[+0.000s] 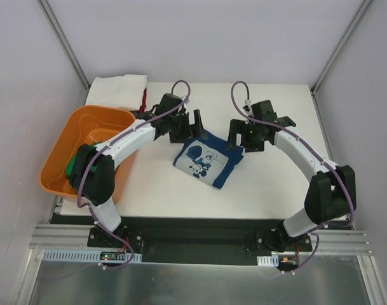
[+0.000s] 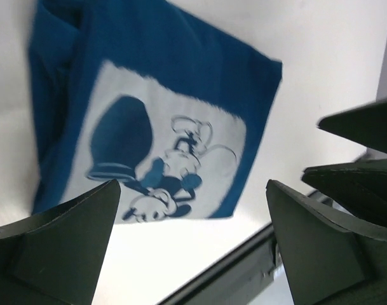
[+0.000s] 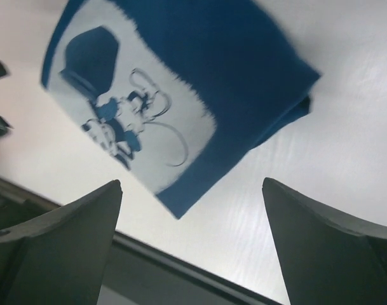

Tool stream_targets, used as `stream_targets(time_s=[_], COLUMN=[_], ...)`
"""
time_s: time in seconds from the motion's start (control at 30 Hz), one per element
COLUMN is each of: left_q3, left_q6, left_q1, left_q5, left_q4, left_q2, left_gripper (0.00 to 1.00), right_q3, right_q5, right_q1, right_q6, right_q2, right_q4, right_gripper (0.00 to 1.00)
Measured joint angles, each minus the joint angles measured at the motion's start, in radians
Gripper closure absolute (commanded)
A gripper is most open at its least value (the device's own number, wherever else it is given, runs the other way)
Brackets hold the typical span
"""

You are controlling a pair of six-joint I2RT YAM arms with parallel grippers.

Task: Fold and stack the t-shirts
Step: Fold the long partially folded tshirt into a neat square, then put the neatly folded tshirt into the corner of the board with the left arm

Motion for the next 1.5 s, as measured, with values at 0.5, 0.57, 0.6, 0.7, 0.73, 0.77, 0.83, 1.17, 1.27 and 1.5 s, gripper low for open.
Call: stream_targets(time_s=[0.5,0.57,0.6,0.7,0.73,0.77,0.83,1.17,1.27,1.5], left_q3=[-0.2,-0.243,-0.267,-0.348,-0.367,-0.383,-0.407,-0.419,-0.422,-0.454], left_q6=[-0.109,-0.129,-0.142,-0.199,-0.217,-0.235,-0.273,-0.298,-0.296,-0.287], left_q1=[-0.04,-0.045,-0.05,-0.089,-0.112,-0.14,-0.199,-0.26,-0.243,-0.134], left_q5=[0.072,0.069,0.068,0.051,0.039,0.026,-0.023,-0.27,-0.327,-0.348], left_q4=[0.143,0.185,0.202,0.238,0.241,0.243,0.24,0.132,0.085,0.027], left_q2=[0.123,0.095,0.081,0.021,0.004,-0.013,-0.047,-0.291,-0.338,-0.322], left_gripper=[0.01,0.01,0.01,0.01,0.01,0.01,0.01,0.01,0.01,0.01], right_q3=[-0.081,-0.052,-0.034,0.057,0.087,0.116,0.165,0.172,0.091,-0.087], right_q5=[-0.261,-0.266,-0.263,-0.229,-0.219,-0.21,-0.184,0.053,0.155,0.235], right_q1=[0.003,-0.008,-0.012,-0.017,-0.016,-0.016,-0.016,-0.023,-0.033,-0.128], right_q6=[0.167,0.166,0.161,0.13,0.121,0.112,0.09,0.031,0.061,0.148], right_q2=[0.26,0.305,0.316,0.37,0.389,0.407,0.427,0.184,-0.058,-0.43], right_q4=[0.206,0.185,0.172,0.137,0.127,0.116,0.087,-0.043,-0.061,-0.094], right_gripper=[0.04,0.04,0.04,0.04,0.04,0.04,0.04,0.04,0.04,0.04])
